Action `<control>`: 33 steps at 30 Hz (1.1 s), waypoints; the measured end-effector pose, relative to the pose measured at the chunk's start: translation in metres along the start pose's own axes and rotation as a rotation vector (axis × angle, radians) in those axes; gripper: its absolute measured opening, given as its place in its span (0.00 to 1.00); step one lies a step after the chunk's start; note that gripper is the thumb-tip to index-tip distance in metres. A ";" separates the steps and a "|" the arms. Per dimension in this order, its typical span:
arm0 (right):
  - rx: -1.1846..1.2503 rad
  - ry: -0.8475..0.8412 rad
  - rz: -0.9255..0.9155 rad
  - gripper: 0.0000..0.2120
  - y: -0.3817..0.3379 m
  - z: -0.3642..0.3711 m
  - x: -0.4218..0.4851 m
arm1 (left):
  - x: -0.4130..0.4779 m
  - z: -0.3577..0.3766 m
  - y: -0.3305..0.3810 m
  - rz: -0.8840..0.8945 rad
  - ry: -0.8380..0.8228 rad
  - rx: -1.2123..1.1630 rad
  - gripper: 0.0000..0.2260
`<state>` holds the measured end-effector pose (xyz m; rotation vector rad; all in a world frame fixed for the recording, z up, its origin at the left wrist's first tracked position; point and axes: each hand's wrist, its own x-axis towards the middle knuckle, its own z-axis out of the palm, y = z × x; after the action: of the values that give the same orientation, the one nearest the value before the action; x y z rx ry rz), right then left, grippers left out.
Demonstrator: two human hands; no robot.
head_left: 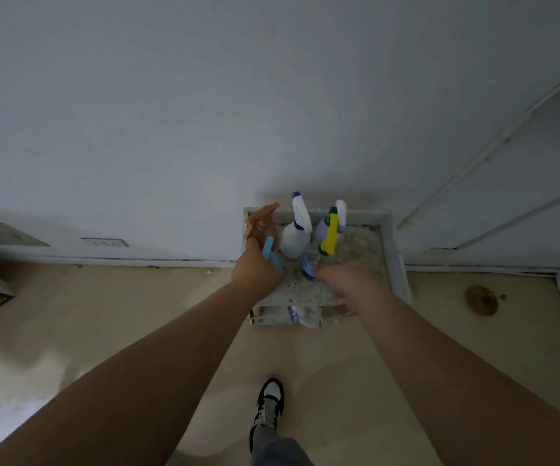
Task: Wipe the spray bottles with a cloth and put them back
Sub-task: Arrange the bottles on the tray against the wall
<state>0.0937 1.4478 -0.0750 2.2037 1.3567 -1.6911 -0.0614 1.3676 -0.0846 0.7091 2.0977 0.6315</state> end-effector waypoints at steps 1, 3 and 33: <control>-0.030 -0.049 0.025 0.18 0.006 0.003 -0.002 | -0.004 -0.001 -0.001 0.004 0.010 -0.017 0.27; -0.058 -0.140 0.045 0.18 0.012 0.012 -0.006 | -0.010 -0.006 -0.004 0.008 0.007 -0.079 0.23; -0.403 -0.450 -0.237 0.09 0.192 0.564 0.051 | -0.012 -0.063 -0.641 -0.467 -0.054 -0.178 0.05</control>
<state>-0.2073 1.0702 -0.4270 1.3942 1.6835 -1.6563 -0.2755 0.8886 -0.4576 0.1238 2.0270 0.5187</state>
